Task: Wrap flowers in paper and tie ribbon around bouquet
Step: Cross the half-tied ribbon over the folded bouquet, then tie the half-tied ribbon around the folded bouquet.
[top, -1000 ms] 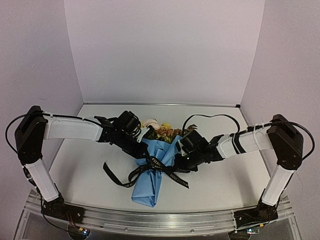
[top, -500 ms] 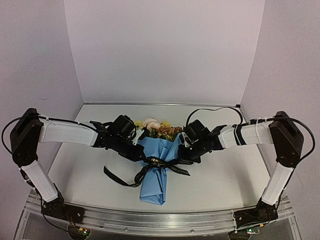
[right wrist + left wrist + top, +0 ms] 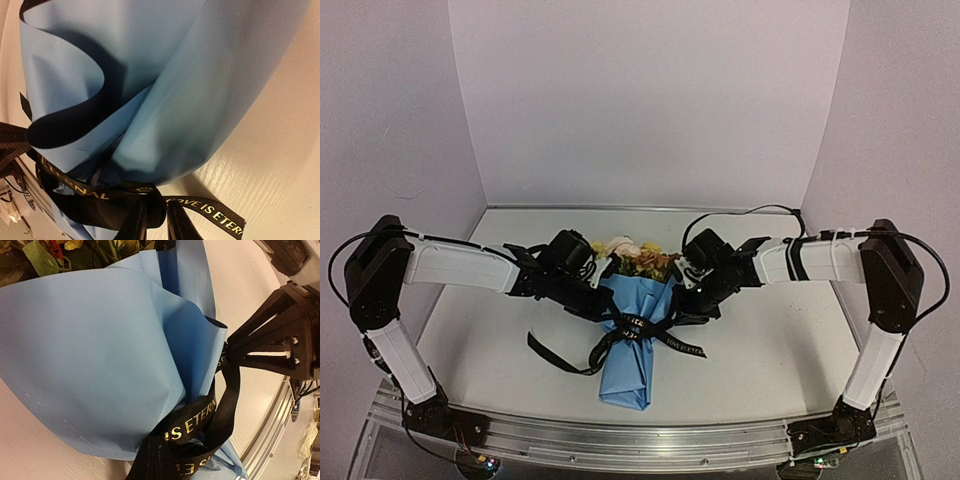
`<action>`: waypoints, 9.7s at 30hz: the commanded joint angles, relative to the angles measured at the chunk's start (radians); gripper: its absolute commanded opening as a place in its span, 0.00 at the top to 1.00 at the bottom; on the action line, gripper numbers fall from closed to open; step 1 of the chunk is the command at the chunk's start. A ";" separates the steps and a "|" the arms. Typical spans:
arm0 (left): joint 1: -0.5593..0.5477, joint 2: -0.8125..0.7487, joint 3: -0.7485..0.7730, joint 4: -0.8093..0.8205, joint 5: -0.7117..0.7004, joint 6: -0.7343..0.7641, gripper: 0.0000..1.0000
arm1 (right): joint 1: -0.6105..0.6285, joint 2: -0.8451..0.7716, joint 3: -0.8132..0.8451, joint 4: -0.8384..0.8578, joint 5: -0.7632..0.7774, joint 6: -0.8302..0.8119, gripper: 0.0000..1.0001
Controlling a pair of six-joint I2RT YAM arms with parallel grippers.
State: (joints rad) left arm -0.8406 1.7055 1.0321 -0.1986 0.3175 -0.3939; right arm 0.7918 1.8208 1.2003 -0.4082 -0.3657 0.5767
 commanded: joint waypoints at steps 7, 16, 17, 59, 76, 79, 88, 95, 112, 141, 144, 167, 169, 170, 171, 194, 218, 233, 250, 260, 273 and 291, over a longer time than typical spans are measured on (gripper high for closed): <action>0.006 -0.013 0.040 0.041 0.035 0.004 1.00 | 0.074 -0.135 0.092 -0.253 0.037 -0.214 0.62; 0.006 -0.023 0.066 0.047 0.124 0.068 1.00 | 0.107 -0.083 0.189 -0.266 -0.043 -0.364 0.58; 0.006 -0.022 0.069 0.048 0.137 0.075 1.00 | 0.107 -0.066 0.203 -0.257 -0.059 -0.373 0.59; 0.009 -0.020 0.070 0.045 0.216 0.104 1.00 | 0.155 -0.039 -0.061 0.448 0.117 -0.348 0.67; 0.017 -0.019 0.088 0.033 0.188 0.094 0.96 | 0.158 -0.035 -0.049 0.358 0.162 -0.303 1.00; 0.017 -0.052 0.065 0.047 0.162 0.072 0.80 | 0.150 -0.035 -0.064 0.353 0.222 -0.269 1.00; 0.017 -0.247 -0.122 0.050 -0.020 -0.021 0.63 | 0.142 -0.018 -0.078 0.380 0.290 -0.161 1.00; -0.033 -0.287 -0.244 0.000 -0.040 -0.037 0.67 | 0.142 0.002 -0.056 0.386 0.280 -0.132 1.00; -0.087 -0.115 -0.154 0.004 -0.067 -0.009 0.82 | 0.142 0.006 -0.051 0.388 0.273 -0.122 1.00; -0.199 0.006 0.160 0.019 0.143 -0.075 1.00 | 0.060 0.065 0.042 0.446 -0.008 -0.017 1.00; -0.201 0.021 0.130 0.052 0.114 -0.093 1.00 | 0.060 0.066 0.044 0.446 -0.047 -0.011 1.00; -0.085 -0.302 -0.085 0.082 -0.017 0.013 0.59 | 0.060 0.087 0.030 0.529 -0.169 -0.006 1.00; -0.061 -0.268 -0.084 0.063 -0.011 0.040 0.63 | 0.060 0.090 0.036 0.531 -0.181 -0.003 1.00; -0.054 -0.247 -0.078 0.055 0.001 0.054 0.64 | 0.060 0.090 0.037 0.531 -0.184 -0.001 1.00; -0.051 -0.226 -0.069 0.046 0.007 0.065 0.65 | 0.060 0.090 0.037 0.531 -0.187 -0.001 1.00; -0.046 -0.042 0.004 0.144 -0.027 0.064 0.69 | 0.081 0.068 0.024 0.490 -0.183 -0.019 1.00; -0.045 -0.122 -0.111 0.194 -0.049 -0.045 1.00 | 0.118 -0.282 -0.179 0.026 0.060 -0.127 0.54; -0.045 -0.109 -0.082 0.173 -0.035 -0.024 1.00 | 0.250 -0.140 -0.211 0.224 0.271 -0.136 0.60; -0.042 -0.110 -0.009 -0.014 -0.012 0.105 1.00 | 0.266 -0.111 -0.178 0.133 0.322 -0.051 1.00; -0.030 -0.119 0.000 -0.085 -0.011 0.168 1.00 | 0.286 -0.200 -0.122 -0.276 0.442 -0.103 1.00; -0.024 -0.123 -0.002 -0.108 0.004 0.208 1.00 | 0.294 -0.113 0.054 -0.500 0.494 -0.174 1.00; -0.018 -0.095 0.006 0.046 0.003 0.089 0.98 | 0.287 0.022 0.336 -0.617 0.404 -0.223 1.00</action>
State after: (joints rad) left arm -0.8646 1.6127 0.9951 -0.2319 0.3411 -0.2304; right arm 1.0779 1.8204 1.4931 -0.9711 0.0425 0.3626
